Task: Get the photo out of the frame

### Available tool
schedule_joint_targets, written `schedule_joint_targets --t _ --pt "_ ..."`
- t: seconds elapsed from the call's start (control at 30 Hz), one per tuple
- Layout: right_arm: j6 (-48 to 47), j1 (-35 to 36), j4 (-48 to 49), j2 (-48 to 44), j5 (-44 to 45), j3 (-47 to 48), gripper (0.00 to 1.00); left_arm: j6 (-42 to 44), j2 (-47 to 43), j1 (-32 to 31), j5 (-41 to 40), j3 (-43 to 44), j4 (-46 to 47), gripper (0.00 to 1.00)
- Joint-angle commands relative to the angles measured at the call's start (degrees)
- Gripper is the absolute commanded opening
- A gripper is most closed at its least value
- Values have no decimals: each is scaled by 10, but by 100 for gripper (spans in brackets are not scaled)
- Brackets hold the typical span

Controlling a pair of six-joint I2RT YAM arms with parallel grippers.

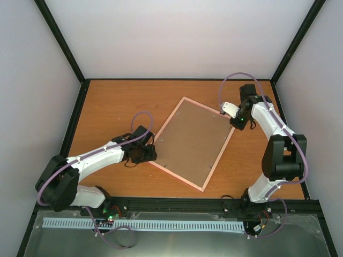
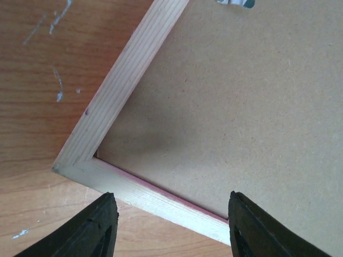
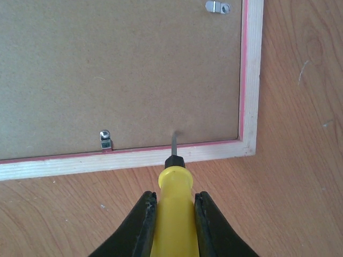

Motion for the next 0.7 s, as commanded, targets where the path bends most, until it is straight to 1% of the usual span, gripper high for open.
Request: schedule_joint_targets --t 0.0,0.2,0.4,0.5,0.67 --pt "-19 -2 -14 5 26 5 3 -40 1 -1 20 -11 37 57" --pt "-31 -3 -21 -12 46 -25 3 -58 37 -1 2 -25 60 60" --pt "-36 -3 -29 -35 54 -58 3 -66 77 6 -13 -23 92 60" --pt "-35 -3 -35 -49 53 -75 3 -54 101 21 -17 -14 93 57" --pt "-34 -3 -45 -74 45 -101 3 -17 121 52 -27 -11 109 57"
